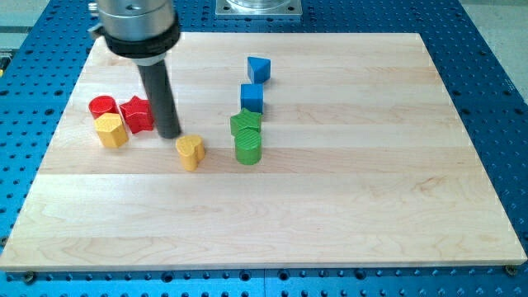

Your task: Nudge the red blocks to the left

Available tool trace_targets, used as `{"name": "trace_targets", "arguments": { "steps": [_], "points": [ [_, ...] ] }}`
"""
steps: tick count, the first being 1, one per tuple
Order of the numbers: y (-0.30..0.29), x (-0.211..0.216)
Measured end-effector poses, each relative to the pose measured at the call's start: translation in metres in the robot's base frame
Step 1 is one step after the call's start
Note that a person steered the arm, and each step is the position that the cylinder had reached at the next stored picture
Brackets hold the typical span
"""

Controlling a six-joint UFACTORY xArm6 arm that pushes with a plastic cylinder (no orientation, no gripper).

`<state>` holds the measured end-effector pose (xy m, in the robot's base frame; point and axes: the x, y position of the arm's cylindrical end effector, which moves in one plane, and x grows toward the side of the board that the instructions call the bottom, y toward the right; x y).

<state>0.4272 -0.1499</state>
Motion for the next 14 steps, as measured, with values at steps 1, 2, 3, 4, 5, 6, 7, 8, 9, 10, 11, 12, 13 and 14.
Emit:
{"name": "trace_targets", "arguments": {
  "steps": [1, 2, 3, 4, 5, 6, 7, 8, 9, 10, 11, 12, 13, 14],
  "points": [
    [-0.04, 0.0],
    [-0.003, -0.006],
    [0.01, -0.047],
    [-0.025, -0.044],
    [-0.037, -0.041],
    [-0.045, -0.045],
    [-0.045, -0.054],
    [-0.024, -0.06],
    [0.033, -0.096],
    [0.05, -0.16],
    [0.11, -0.18],
    [0.174, -0.177],
    [0.188, -0.177],
    [0.196, -0.166]
  ]
}}
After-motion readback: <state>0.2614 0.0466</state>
